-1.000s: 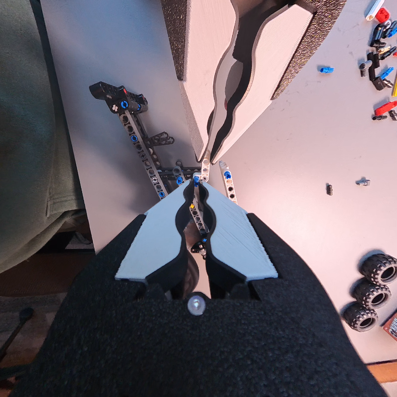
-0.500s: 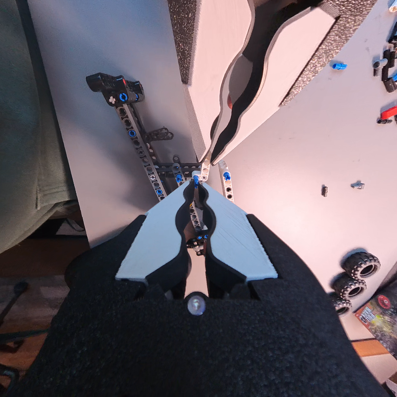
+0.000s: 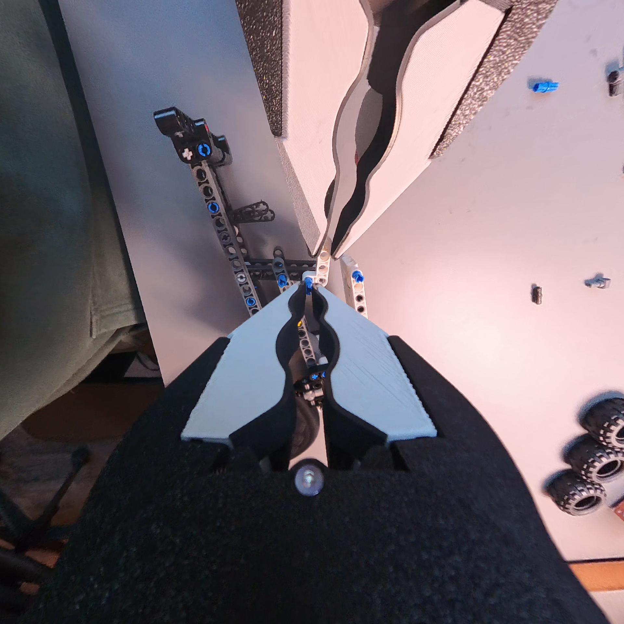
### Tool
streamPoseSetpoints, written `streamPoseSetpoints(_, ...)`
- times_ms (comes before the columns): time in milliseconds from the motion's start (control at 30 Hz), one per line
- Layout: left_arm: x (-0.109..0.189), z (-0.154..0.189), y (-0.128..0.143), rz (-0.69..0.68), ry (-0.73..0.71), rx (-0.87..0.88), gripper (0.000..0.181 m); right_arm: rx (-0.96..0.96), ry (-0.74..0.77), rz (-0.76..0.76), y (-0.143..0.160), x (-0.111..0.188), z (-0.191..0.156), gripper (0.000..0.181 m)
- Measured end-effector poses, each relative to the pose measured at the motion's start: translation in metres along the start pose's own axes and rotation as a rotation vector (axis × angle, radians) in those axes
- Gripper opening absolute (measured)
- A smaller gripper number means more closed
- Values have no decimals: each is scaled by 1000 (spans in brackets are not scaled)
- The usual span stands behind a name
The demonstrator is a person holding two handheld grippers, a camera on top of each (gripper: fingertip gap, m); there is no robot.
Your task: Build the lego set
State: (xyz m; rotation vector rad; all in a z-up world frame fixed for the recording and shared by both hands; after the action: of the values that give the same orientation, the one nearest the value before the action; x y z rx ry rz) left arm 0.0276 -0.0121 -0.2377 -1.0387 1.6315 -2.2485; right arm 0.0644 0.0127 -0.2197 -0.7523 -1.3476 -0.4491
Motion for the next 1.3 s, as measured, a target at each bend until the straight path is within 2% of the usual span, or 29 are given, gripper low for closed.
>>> streamPoseSetpoints(200, 0, 2, 5, -38, 18, 28, 9, -31, -26, 34, -1, 0, -2, 3)
streamPoseSetpoints(267, 3, 2, 10, -69, 42, 68, 26, -22, -24, 31, -1, 0, -3, 3)
streamPoseSetpoints(367, 6, 9, 16, -88, 181, 295, 44, -16, -18, 41, 1, 2, -5, 3)
streamPoseSetpoints(400, 4, 16, 16, -74, 274, 403, 55, -14, -12, 49, 1, 2, -6, 3)
streamPoseSetpoints(433, 1, 24, 12, -48, 360, 508, 59, -14, -6, 57, 2, 2, -7, 3)
streamPoseSetpoints(567, -16, 30, 13, -18, 473, 814, 92, -14, 41, 108, 4, 4, -11, 3)
streamPoseSetpoints(633, -24, 29, 8, 30, 478, 884, 92, -15, 69, 137, 5, 5, -14, 3)
streamPoseSetpoints(733, -35, 26, 6, 64, 462, 946, 80, -13, 99, 175, 8, 7, -20, 3)
streamPoseSetpoints(933, -48, 32, 12, 17, 363, 896, 52, -16, 136, 217, 14, 9, -29, 3)
streamPoseSetpoints(1033, -49, 32, 10, 10, 312, 817, 51, -43, 121, 233, 17, 11, -33, 2)
streamPoseSetpoints(1300, -50, 33, 9, 4, 264, 748, 50, -117, 127, 271, 20, 11, -34, 2)
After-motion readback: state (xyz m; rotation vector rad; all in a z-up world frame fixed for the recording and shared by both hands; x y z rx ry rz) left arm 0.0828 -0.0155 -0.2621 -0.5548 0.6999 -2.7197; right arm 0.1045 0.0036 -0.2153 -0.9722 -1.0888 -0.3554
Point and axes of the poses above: each gripper's, where its closed fingertips meet, x back along the fingers, y out of its underside, z = x × y across the jaws, the point moved 3 cm from there along x, back along the fingers, and after that the axes turned 2 degrees about z, right-handed, at the moved point
